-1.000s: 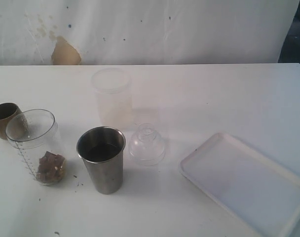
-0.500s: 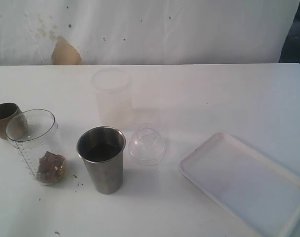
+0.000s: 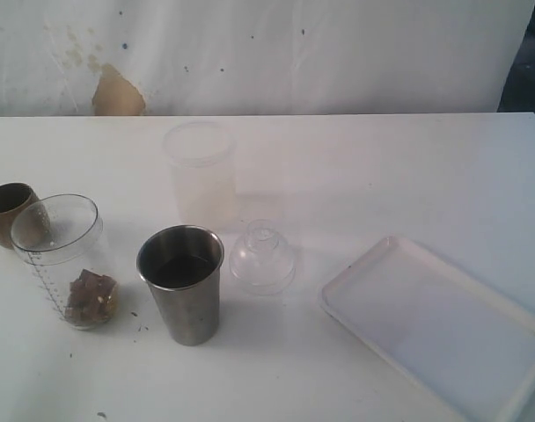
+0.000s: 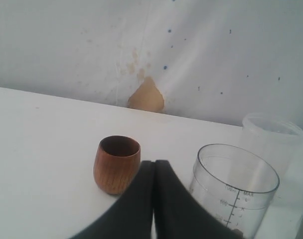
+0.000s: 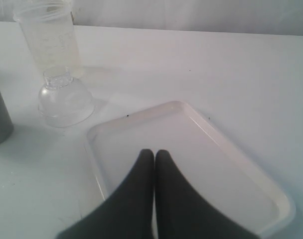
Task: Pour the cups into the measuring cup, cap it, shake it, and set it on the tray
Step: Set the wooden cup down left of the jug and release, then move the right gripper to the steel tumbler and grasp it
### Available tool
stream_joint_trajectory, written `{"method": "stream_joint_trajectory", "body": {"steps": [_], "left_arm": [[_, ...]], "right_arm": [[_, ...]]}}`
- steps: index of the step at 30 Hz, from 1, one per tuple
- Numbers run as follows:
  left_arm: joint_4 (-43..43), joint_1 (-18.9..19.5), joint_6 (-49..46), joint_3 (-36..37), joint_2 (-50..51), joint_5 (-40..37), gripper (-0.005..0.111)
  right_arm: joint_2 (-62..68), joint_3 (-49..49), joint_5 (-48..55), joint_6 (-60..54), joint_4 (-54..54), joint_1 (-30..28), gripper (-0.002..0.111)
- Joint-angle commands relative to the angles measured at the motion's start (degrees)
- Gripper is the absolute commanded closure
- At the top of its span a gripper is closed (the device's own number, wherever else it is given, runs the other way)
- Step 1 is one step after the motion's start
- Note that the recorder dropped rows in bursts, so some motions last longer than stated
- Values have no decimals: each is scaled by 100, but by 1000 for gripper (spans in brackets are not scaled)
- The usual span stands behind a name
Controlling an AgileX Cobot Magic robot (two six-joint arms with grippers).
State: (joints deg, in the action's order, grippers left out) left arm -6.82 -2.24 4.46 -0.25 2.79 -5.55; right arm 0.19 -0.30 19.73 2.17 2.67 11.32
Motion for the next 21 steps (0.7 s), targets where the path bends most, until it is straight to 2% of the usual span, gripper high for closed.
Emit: {"method": "stream_joint_trajectory", "body": {"steps": [1,7,14,21], "left_arm": [[53,-21,-26,25,-140,-21,107],[42,-37,-15,25,-140,-43,107],[196,-138,-195,25,-140,-794,107],[196,-138,-195,25,-140,-794,107]], "right_arm": [[-19,30,-9,6,9,8,108],[-19,30,-9,6,9,8,108],[-19,30,-9,6,9,8,108],[-19,30,-9,6,9,8,108]]}}
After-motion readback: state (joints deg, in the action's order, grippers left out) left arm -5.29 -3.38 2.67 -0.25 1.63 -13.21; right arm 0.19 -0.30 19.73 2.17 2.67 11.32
